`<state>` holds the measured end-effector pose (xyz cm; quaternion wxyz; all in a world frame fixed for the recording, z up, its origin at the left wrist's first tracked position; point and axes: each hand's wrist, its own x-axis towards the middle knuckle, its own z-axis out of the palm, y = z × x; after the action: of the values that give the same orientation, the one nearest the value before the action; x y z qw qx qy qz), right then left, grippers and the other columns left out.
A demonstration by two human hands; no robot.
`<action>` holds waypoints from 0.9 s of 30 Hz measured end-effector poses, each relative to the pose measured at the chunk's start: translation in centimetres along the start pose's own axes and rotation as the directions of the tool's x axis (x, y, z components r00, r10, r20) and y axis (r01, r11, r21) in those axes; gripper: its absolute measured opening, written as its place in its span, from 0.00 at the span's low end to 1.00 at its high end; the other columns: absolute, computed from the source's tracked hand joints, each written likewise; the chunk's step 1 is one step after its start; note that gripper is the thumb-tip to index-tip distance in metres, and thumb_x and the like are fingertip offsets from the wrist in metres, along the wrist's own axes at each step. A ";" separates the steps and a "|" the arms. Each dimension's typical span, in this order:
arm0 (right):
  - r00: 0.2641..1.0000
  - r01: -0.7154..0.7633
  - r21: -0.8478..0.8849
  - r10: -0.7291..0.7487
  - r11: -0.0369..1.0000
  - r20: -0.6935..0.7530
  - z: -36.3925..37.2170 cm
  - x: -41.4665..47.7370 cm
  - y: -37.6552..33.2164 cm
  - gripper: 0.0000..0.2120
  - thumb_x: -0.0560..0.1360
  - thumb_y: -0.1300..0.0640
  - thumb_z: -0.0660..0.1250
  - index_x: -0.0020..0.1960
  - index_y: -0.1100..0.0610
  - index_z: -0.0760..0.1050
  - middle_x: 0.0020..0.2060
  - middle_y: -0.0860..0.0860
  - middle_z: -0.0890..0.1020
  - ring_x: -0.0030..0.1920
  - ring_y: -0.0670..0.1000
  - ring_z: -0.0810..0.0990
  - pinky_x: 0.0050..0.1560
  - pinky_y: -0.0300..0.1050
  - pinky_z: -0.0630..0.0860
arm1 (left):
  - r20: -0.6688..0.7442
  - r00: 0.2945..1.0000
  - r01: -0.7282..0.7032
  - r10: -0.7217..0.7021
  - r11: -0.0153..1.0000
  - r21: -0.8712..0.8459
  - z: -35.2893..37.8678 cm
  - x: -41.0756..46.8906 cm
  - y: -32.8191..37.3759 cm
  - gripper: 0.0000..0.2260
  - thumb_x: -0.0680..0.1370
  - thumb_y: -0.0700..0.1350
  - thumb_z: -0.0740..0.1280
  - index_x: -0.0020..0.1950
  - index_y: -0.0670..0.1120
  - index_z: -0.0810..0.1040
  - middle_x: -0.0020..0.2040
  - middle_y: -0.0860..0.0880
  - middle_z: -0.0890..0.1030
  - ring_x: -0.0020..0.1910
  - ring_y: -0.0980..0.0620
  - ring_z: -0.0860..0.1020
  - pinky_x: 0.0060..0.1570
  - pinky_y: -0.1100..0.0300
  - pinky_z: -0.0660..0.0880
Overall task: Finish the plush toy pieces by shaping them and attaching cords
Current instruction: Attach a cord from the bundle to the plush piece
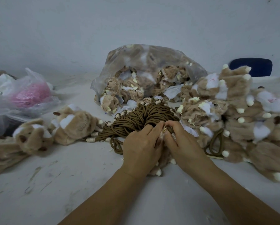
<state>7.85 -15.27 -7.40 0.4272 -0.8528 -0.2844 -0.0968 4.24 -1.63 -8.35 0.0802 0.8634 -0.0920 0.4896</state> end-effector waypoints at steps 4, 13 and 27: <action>1.000 0.019 -0.019 -0.019 1.000 0.025 0.0 -0.1 -0.3 0.15 0.78 0.45 0.53 0.63 0.46 0.67 0.41 0.39 0.77 0.45 0.35 0.75 0.38 0.34 0.71 | -0.006 1.000 0.003 -0.003 1.000 0.008 0.1 0.0 -0.1 0.17 0.76 0.46 0.61 0.57 0.42 0.85 0.35 0.48 0.80 0.24 0.48 0.72 0.23 0.58 0.70; 0.995 0.089 -0.042 -0.087 0.995 0.043 -0.1 -0.6 -1.0 0.12 0.79 0.48 0.55 0.60 0.47 0.69 0.42 0.46 0.79 0.43 0.42 0.76 0.43 0.47 0.75 | 0.012 0.999 0.032 -0.032 0.999 -0.001 0.0 0.1 -0.4 0.18 0.73 0.45 0.60 0.55 0.42 0.85 0.34 0.48 0.80 0.22 0.48 0.71 0.21 0.60 0.69; 0.984 0.072 -0.092 -0.086 0.993 -0.154 -0.7 0.1 0.8 0.12 0.80 0.47 0.56 0.54 0.51 0.74 0.41 0.41 0.77 0.43 0.40 0.75 0.42 0.35 0.69 | 0.342 0.877 0.455 -0.337 0.810 -0.369 0.0 -0.1 -1.6 0.17 0.73 0.55 0.63 0.58 0.50 0.80 0.49 0.54 0.75 0.47 0.55 0.74 0.47 0.56 0.73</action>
<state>8.48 -16.17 -7.49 0.4068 -0.8482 -0.2791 -0.1929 4.52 -0.06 -8.53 0.3608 0.8790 -0.0262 0.3105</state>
